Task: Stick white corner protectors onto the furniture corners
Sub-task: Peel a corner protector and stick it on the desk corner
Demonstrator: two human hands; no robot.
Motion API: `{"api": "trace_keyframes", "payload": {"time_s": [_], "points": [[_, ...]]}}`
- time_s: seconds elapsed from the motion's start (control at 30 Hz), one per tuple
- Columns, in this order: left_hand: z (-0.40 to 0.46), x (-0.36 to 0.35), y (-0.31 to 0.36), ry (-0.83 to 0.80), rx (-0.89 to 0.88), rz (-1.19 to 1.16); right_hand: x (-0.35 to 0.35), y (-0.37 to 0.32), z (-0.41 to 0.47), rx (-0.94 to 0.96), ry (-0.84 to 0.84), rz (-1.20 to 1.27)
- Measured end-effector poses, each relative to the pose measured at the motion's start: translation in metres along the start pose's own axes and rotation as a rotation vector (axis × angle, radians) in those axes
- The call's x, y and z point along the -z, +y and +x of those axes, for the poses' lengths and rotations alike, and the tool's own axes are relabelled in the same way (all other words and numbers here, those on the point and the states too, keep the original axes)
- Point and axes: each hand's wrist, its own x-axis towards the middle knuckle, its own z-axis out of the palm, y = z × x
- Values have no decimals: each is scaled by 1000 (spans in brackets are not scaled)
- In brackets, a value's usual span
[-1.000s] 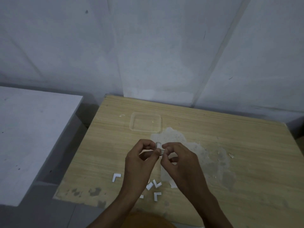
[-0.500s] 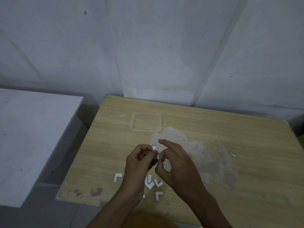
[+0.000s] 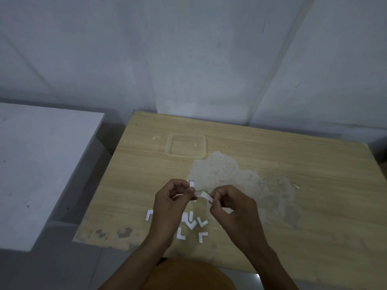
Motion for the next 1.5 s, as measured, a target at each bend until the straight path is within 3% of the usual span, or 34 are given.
{"api": "trace_keyframes", "payload": {"time_s": [0.3, 0.47, 0.7, 1.17, 1.5], "points": [[6, 31, -63, -33, 160, 210, -44, 112, -34, -543, -236, -95], [7, 40, -77, -88, 136, 267, -68, 152, -43, -657, -299, -147], [4, 45, -85, -200, 130, 329, -82, 169, -40, -676, -345, -103], [2, 30, -80, -256, 9, 287, -53, 108, -14, -581, -119, 186], [-4, 20, -56, -250, -111, 195, -34, 41, -16, -466, -255, 423]]}}
